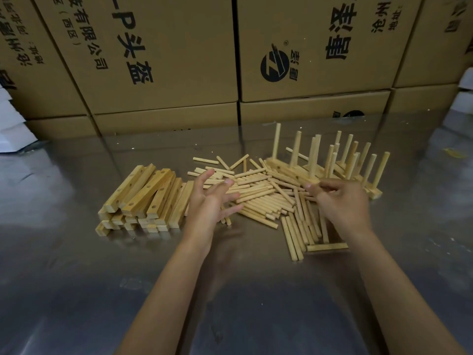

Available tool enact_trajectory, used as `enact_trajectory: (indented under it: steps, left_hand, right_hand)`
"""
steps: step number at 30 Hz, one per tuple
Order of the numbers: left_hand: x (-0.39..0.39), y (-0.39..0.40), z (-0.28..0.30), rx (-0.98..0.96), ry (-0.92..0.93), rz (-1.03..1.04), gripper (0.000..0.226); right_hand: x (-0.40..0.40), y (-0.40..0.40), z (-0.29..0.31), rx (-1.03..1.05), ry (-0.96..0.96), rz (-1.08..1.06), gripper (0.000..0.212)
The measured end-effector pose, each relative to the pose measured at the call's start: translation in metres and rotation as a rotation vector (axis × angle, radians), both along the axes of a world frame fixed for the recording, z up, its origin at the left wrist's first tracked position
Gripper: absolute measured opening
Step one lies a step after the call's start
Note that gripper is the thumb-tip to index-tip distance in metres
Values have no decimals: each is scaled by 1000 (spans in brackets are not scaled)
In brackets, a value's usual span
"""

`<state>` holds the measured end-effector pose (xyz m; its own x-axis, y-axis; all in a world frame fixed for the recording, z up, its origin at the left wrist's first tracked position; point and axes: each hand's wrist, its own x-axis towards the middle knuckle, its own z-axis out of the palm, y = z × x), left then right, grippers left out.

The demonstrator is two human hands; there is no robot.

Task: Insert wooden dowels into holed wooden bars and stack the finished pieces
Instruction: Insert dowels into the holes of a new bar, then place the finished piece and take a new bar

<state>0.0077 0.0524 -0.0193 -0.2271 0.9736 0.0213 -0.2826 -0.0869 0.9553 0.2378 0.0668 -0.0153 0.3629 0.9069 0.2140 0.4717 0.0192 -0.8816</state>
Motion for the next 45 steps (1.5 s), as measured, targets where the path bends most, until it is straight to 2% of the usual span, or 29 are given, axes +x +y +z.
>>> enact_trajectory:
  steps: [2, 5, 12, 21, 25, 35, 37, 42, 45]
  left_hand:
    - [-1, 1, 0, -10, -15, 7, 43]
    - [-3, 1, 0, -10, -13, 1, 41]
    - [-2, 1, 2, -14, 17, 10, 41]
    - [-1, -3, 5, -25, 27, 26, 35]
    - [0, -3, 8, -40, 38, 43, 35]
    - [-1, -6, 12, -58, 100, 89, 24]
    - [-5, -5, 11, -42, 227, 176, 21]
    - [-30, -7, 6, 142, 1029, 597, 31]
    - [-51, -7, 4, -24, 1325, 739, 43]
  right_hand:
    - [12, 5, -7, -49, -124, -116, 19]
    - [22, 8, -12, -90, -186, -198, 31]
    - [25, 11, -15, -113, -342, -300, 36]
    - [42, 23, -16, -210, -404, -355, 26]
    - [38, 24, -17, -242, -456, -290, 32]
    - [38, 18, -13, -212, -367, -275, 34]
    - [39, 16, -11, -201, -341, -279, 30]
    - [36, 9, -5, -203, -338, -289, 22]
    - [27, 7, -5, -210, -375, -244, 20]
